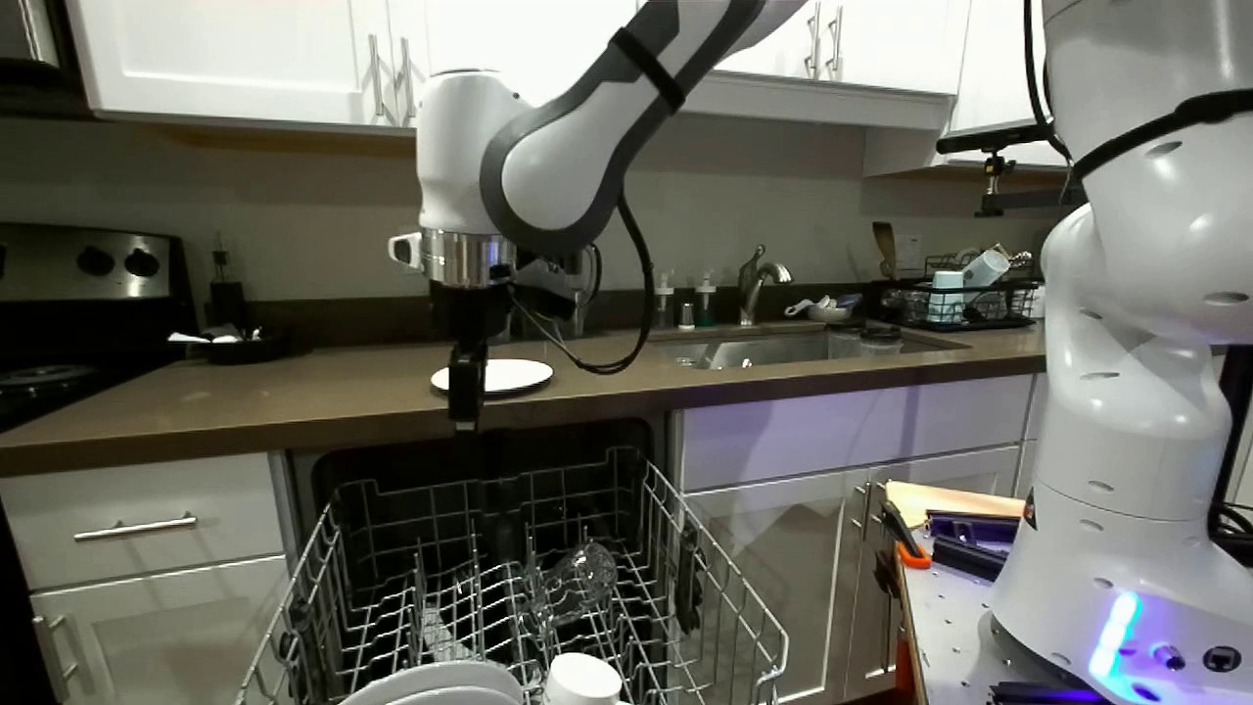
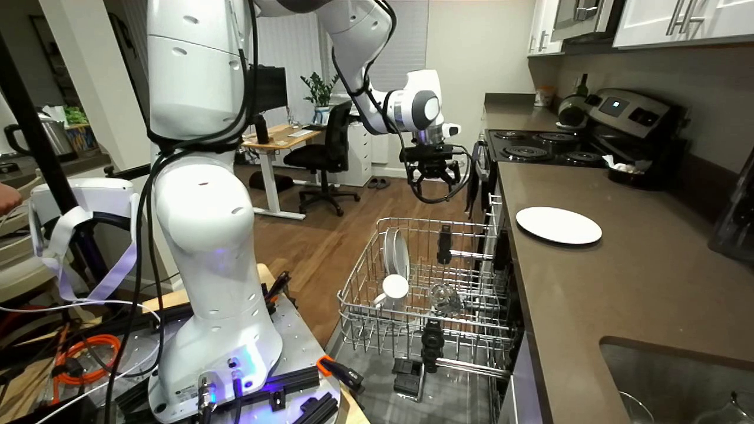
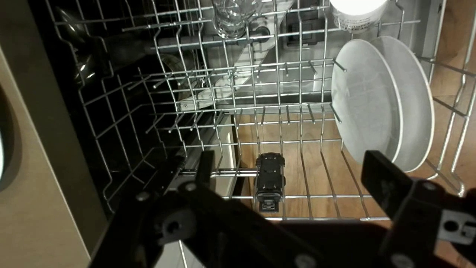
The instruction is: Remove the first plate at the right out of the dishwasher and put it on the counter top
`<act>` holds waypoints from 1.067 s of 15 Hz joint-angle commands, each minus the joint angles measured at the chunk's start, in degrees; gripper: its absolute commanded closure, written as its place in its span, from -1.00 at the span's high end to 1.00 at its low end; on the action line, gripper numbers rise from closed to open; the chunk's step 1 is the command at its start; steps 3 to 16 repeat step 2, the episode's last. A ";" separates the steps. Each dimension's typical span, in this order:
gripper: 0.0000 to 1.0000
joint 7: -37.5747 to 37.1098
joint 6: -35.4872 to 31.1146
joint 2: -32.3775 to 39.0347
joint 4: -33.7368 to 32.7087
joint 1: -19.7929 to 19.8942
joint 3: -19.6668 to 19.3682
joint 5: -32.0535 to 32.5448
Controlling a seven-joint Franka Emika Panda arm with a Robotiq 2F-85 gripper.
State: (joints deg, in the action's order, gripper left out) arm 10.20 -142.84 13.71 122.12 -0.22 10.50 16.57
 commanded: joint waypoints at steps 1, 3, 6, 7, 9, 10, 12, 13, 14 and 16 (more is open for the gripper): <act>1.00 0.75 0.00 -0.13 0.08 -1.96 -2.05 -0.88; 1.00 0.81 0.00 -0.13 0.14 -1.93 -2.05 -0.88; 1.00 0.81 0.00 -0.13 0.14 -1.93 -2.05 -0.88; 1.00 0.81 0.00 -0.13 0.14 -1.93 -2.05 -0.88; 1.00 0.81 0.00 -0.13 0.14 -1.93 -2.05 -0.88; 1.00 0.81 0.00 -0.13 0.14 -1.93 -2.05 -0.88; 1.00 0.81 0.00 -0.13 0.14 -1.93 -2.05 -0.88; 1.00 0.81 0.00 -0.13 0.14 -1.93 -2.05 -0.88; 1.00 0.81 0.00 -0.13 0.14 -1.93 -2.05 -0.88; 1.00 0.81 0.00 -0.13 0.14 -1.93 -2.05 -0.88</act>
